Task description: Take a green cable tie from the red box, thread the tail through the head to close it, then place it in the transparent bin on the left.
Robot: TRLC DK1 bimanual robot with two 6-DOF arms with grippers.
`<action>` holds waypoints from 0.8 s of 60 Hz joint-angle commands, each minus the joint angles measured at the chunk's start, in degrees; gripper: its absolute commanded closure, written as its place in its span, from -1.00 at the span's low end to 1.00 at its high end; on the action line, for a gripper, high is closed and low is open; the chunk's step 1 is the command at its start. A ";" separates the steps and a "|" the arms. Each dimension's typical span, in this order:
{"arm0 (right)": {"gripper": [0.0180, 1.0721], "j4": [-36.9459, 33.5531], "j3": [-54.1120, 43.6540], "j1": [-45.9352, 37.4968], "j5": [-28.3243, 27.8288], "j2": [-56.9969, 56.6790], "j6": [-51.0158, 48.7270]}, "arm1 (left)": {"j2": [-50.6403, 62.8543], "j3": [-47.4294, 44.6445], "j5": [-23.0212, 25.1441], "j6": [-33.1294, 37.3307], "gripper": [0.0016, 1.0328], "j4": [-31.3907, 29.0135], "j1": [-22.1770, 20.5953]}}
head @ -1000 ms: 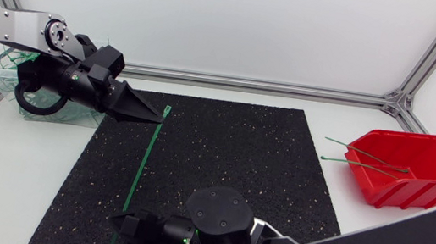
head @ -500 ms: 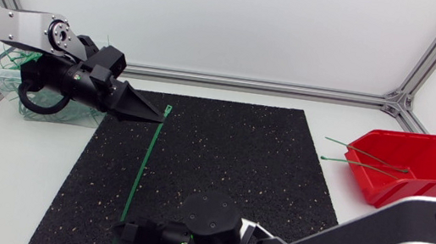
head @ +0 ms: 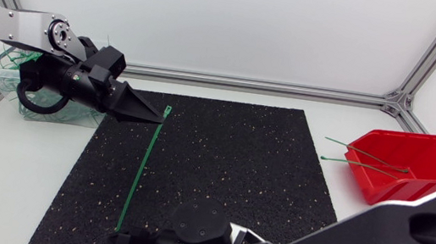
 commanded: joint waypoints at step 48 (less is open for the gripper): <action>0.79 1.12 -0.42 2.69 1.66 0.90 -1.93 | 1.20 1.31 0.66 4.33 0.94 -3.75 -0.13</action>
